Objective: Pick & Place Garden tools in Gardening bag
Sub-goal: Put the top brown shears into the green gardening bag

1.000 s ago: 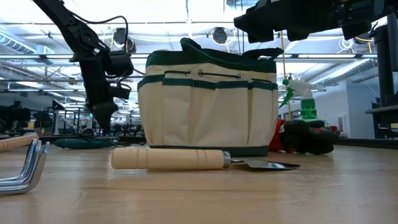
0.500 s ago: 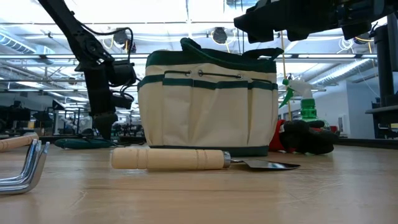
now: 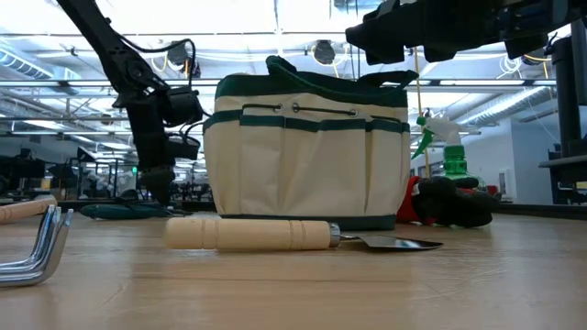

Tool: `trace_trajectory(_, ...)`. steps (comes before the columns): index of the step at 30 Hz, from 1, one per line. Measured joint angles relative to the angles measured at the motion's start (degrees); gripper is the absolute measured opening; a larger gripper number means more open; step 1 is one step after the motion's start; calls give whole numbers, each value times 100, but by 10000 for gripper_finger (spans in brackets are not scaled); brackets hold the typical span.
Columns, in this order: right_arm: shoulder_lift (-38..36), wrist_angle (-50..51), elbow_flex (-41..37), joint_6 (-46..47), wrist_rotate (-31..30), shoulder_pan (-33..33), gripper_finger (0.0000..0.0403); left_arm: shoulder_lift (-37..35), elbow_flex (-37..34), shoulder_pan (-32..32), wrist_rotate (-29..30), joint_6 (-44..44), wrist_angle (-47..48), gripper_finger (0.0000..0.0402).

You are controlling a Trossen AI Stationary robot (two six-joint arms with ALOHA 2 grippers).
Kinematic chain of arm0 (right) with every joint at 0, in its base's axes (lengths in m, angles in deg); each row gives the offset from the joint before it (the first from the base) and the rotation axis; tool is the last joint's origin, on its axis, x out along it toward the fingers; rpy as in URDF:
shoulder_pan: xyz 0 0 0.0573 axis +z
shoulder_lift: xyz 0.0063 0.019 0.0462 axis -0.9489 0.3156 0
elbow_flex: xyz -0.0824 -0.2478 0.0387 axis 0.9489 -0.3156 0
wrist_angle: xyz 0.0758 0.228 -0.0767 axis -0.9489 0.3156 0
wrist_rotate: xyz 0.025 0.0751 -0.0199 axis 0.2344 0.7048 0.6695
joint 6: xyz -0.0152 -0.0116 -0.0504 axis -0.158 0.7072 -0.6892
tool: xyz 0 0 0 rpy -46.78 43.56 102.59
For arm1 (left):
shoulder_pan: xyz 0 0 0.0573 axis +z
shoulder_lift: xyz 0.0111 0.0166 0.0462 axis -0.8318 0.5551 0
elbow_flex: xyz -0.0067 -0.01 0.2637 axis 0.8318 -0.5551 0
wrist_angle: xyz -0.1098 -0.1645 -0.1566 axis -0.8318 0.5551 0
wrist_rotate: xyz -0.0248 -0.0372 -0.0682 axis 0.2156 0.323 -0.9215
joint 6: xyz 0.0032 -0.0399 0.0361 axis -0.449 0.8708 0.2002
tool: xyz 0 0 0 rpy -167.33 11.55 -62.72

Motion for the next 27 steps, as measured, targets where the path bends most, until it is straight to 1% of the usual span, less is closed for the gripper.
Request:
trace_trajectory(5,0,2,-2,1,10,0,171,2,0,13,6,-133,38,166)
trace_trajectory(12,0,10,-2,2,12,-1,171,0,0,182,-5,111,8,166)
trace_trajectory(16,0,21,-2,2,11,-1,171,-4,0,339,-246,330,3,166)
trace_trajectory(20,0,22,-2,2,12,-2,171,-7,0,413,-313,517,-1,166)
trace_trajectory(23,0,23,-2,2,12,0,171,-7,0,441,-533,537,-7,166)
trace_trajectory(27,0,24,-2,2,12,-2,171,-7,0,442,-495,637,-6,166)
